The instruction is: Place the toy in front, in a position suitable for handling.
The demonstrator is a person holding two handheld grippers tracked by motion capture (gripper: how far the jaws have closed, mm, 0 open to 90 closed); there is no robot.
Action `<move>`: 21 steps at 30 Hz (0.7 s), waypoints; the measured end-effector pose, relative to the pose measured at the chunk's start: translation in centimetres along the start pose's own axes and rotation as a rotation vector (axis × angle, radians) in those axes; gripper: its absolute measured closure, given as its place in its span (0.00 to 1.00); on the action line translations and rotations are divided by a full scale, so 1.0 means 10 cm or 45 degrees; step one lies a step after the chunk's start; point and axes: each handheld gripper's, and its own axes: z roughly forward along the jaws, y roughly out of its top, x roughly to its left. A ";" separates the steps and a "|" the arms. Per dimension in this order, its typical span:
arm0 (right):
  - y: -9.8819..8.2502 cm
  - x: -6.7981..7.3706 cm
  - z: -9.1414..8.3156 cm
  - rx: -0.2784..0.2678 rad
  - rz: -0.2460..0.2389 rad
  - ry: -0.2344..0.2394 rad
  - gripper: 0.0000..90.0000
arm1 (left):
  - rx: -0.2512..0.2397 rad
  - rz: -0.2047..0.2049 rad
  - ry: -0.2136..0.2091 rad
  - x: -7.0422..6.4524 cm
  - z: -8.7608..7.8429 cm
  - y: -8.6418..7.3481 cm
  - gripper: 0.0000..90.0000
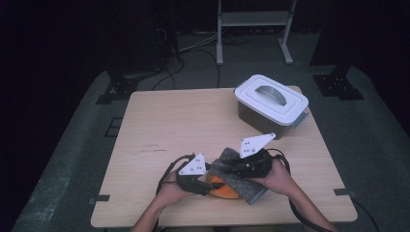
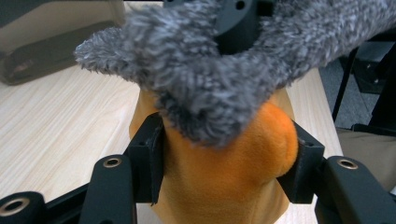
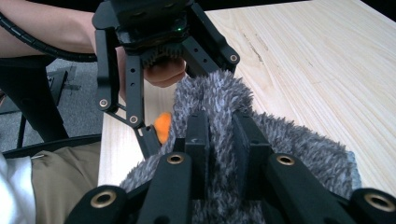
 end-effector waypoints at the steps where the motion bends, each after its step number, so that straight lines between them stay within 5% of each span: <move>1: -0.01 -0.01 -0.01 -0.005 0.010 0.003 0.85 | 0.002 -0.001 -0.006 0.02 -0.01 -0.02 0.48; 10: -0.30 -0.11 -0.19 -0.023 0.121 -0.045 0.85 | 0.015 -0.058 -0.042 0.11 -0.07 -0.11 0.46; 15: -0.37 -0.04 -0.16 -0.010 0.118 -0.029 0.85 | 0.044 -0.123 -0.088 0.12 -0.03 -0.06 0.27; 21: -0.26 0.00 -0.14 0.035 0.081 0.005 0.85 | 0.067 -0.051 -0.056 0.07 -0.05 -0.02 0.44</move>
